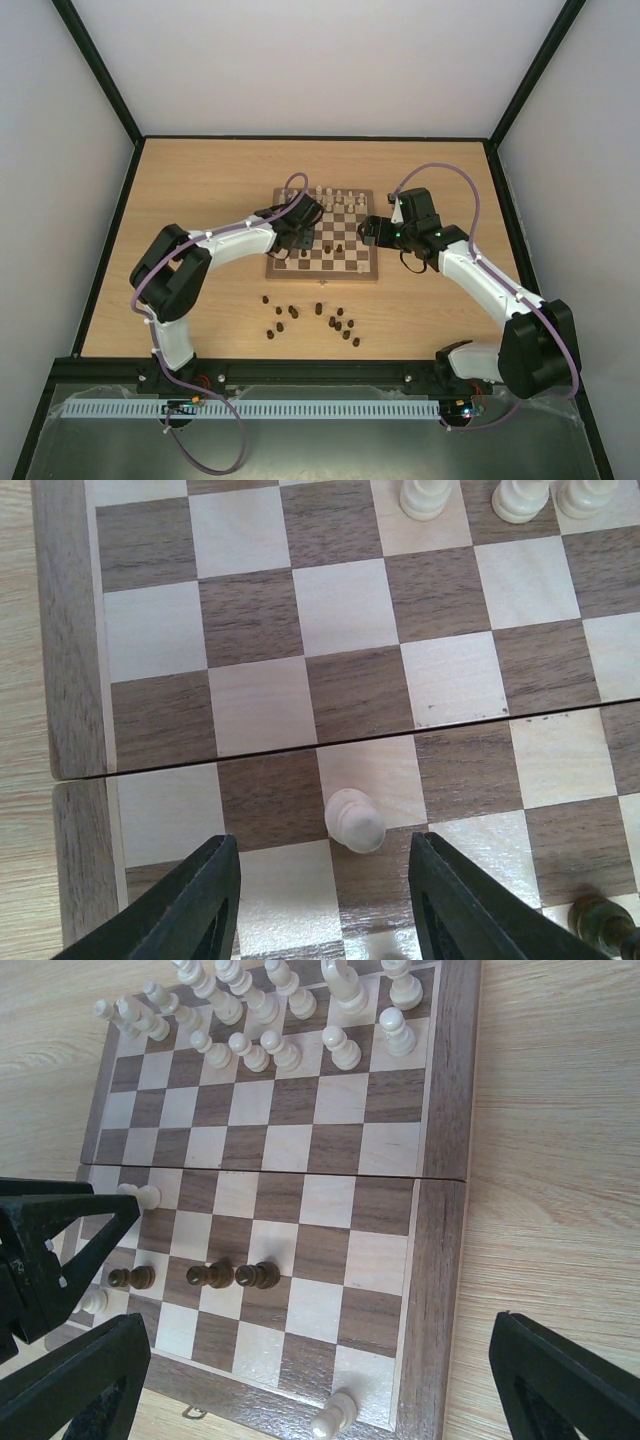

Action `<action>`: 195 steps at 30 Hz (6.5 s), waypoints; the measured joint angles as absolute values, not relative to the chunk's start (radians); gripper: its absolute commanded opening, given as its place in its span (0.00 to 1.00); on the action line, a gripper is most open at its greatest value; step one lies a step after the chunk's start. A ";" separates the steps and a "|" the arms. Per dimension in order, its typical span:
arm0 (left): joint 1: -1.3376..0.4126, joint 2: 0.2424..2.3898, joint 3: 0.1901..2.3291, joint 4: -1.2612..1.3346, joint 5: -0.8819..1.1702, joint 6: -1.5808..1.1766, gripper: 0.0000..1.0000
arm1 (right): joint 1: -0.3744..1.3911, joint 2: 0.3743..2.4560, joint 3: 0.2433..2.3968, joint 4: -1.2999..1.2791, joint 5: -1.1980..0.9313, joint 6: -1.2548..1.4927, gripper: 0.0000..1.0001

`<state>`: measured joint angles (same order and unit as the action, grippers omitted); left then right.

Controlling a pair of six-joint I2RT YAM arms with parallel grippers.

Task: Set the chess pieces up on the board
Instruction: Pick up the chess piece from the chessboard, then place the chess piece on the chessboard, then pick up the chess piece from the chessboard.

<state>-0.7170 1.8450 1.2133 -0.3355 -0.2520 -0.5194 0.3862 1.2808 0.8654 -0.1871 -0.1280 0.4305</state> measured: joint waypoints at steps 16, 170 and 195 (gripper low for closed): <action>-0.718 1.902 1.256 -0.336 -0.252 -0.504 0.26 | 0.392 1.281 0.860 -0.184 -0.126 0.430 0.93; -0.675 1.698 1.279 -0.443 -0.306 -0.521 0.99 | 0.473 1.302 0.860 -0.181 -0.043 0.427 0.99; -0.798 1.600 0.953 -0.433 -0.256 -0.661 0.42 | 0.474 1.290 0.860 -0.181 -0.043 0.427 0.99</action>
<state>-0.7982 1.6001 0.9527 -0.4328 -0.2562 -0.6609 0.4736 1.2900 0.8597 -0.1806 -0.0425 0.4267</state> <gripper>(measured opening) 0.481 0.987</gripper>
